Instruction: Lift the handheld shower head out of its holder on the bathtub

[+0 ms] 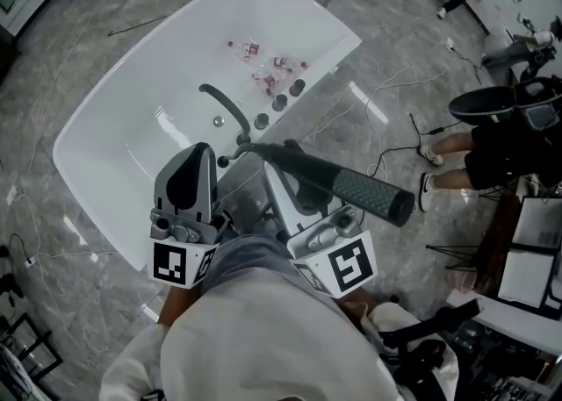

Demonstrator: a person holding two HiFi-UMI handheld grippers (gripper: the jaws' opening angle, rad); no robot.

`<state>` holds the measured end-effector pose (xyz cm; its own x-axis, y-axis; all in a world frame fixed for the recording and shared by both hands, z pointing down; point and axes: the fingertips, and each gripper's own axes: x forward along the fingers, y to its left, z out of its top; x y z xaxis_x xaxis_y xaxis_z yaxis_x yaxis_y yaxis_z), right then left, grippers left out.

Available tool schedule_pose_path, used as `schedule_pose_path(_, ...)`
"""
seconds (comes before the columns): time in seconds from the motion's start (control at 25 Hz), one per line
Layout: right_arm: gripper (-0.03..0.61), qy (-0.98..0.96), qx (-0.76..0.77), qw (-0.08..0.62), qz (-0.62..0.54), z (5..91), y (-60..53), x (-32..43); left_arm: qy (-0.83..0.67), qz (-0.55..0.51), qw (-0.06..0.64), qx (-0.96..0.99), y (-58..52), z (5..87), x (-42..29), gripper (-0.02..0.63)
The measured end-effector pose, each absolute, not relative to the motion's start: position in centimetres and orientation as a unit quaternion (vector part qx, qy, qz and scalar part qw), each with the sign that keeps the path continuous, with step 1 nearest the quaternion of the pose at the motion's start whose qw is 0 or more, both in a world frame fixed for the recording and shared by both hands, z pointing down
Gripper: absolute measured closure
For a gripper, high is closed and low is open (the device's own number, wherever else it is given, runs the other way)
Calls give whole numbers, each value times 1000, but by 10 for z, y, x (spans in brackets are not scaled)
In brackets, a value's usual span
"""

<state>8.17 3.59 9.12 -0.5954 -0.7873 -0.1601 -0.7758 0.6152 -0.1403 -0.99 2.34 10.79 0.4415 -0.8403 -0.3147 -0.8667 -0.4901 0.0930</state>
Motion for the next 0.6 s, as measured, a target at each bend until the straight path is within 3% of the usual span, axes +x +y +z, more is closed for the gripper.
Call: schedule_pose_path(0.6, 440, 897, -432, 90, -25, 98, 38, 81, 510, 159, 37, -845, 28, 114, -10, 595)
